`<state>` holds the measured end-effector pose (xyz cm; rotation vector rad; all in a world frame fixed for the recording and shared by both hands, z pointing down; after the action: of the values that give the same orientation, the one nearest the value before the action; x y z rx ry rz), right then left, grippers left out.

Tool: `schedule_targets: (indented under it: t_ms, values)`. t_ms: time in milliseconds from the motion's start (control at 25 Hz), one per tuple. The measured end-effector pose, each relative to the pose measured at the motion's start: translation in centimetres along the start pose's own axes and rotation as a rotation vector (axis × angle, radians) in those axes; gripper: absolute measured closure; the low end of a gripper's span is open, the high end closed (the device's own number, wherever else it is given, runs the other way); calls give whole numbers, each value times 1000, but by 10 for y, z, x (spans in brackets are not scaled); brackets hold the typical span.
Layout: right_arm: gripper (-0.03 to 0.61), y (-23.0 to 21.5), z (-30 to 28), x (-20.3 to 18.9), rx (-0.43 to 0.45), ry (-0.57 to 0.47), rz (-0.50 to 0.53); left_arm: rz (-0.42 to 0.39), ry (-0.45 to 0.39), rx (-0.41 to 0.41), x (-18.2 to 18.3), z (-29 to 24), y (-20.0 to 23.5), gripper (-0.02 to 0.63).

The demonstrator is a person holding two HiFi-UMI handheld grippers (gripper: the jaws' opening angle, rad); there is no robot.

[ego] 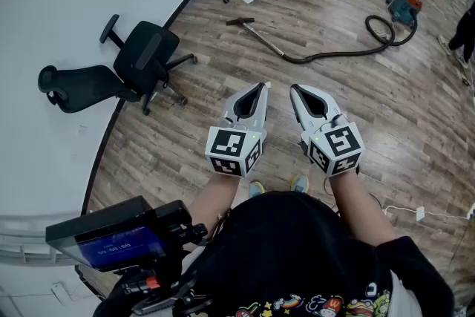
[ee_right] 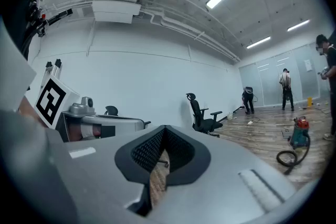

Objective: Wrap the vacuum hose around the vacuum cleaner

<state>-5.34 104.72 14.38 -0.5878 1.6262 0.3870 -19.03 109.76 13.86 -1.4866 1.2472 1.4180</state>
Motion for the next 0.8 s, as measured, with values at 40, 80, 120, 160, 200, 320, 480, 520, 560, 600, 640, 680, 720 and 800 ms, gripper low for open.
schedule_targets:
  t_ms: [40,80,120,160,200,320,480,520,560,600,640,680,720,800]
  values:
    - [558,-2,0,2,1,-1,4,-2,2,2,1,-2,-1,614]
    - [558,-4,-1,4,2,-3,8,-3,4,4,3,-4,-2,614]
    - [558,-8,-1,6,4,-4,12,-3,5,7,5,-8,-3,614]
    - [557,-12,-1,8,6,-6,16,-2,5,10,6,-13,-4,614]
    - [557,-18,0,9,9,-7,19,0,5,14,8,-18,-6,614]
    - [555,-42,10,6,21,-13,21,3,6,28,6,-36,-22,614]
    - [555,-73,23,-6,41,-12,20,2,9,62,-5,-55,-43,614]
    - [555,-79,25,-9,51,-10,26,3,10,74,-8,-58,-46,614]
    - [555,-85,26,-11,62,-9,32,7,10,86,-11,-61,-49,614]
    - [555,-92,25,-12,68,-6,38,10,12,98,-13,-64,-50,614]
    - [555,-99,23,-13,70,-3,37,12,16,108,-14,-68,-49,614]
    - [555,-105,20,-14,69,1,28,11,22,118,-15,-71,-47,614]
    - [555,-110,17,-15,68,6,16,11,28,127,-15,-72,-45,614]
    - [555,-114,8,-18,75,18,0,16,32,145,-16,-75,-36,614]
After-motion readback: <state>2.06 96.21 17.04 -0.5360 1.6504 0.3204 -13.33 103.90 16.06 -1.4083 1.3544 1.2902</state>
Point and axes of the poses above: the fingertips, and each gripper's own axes: z backward along the fingers, y to its left, x out of its top, the point moved 7 cm from there along z, backward along the fingers, and after that the axes turned 5 degrees about -x, right-handed, at the moved point
